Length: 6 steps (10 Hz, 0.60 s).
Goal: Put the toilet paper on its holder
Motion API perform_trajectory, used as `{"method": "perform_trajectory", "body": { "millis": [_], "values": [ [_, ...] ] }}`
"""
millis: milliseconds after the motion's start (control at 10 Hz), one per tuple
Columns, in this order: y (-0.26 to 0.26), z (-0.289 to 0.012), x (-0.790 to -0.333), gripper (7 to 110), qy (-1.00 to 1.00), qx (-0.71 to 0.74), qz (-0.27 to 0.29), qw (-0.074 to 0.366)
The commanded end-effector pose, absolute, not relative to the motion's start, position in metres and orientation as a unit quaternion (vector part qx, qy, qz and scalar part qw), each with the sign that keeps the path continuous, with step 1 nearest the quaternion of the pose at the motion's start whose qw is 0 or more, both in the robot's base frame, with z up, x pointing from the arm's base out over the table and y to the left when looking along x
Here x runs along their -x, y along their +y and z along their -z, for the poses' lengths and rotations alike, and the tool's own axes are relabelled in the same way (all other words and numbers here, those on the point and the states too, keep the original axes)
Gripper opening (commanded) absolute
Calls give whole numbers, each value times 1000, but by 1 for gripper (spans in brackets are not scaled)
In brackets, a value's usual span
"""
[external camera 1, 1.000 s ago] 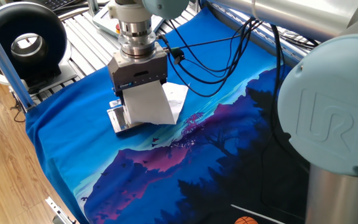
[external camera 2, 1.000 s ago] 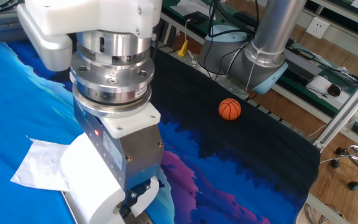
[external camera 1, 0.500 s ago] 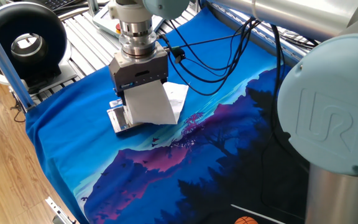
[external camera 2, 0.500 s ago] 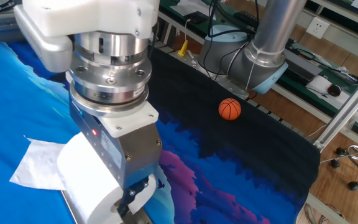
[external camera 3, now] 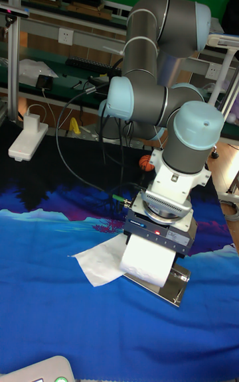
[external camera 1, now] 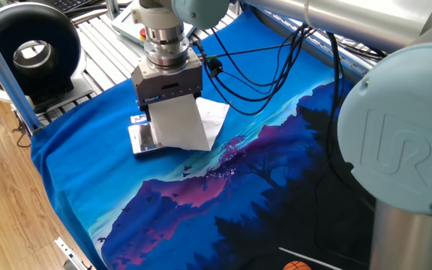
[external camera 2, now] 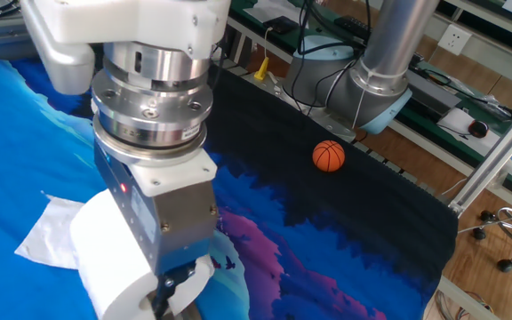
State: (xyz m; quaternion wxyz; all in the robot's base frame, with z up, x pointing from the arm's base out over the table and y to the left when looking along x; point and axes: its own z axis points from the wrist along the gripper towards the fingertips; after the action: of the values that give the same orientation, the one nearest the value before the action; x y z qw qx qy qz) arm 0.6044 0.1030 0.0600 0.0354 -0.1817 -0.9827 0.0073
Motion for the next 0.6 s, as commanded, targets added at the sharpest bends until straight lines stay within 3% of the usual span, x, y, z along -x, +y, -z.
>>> {"method": "perform_trajectory", "body": {
  "millis": [0, 500],
  "values": [
    [102, -61, -604, 7, -980, 197, -8, 36],
    [124, -68, -599, 7, -975, 213, 9, 58]
  ]
}}
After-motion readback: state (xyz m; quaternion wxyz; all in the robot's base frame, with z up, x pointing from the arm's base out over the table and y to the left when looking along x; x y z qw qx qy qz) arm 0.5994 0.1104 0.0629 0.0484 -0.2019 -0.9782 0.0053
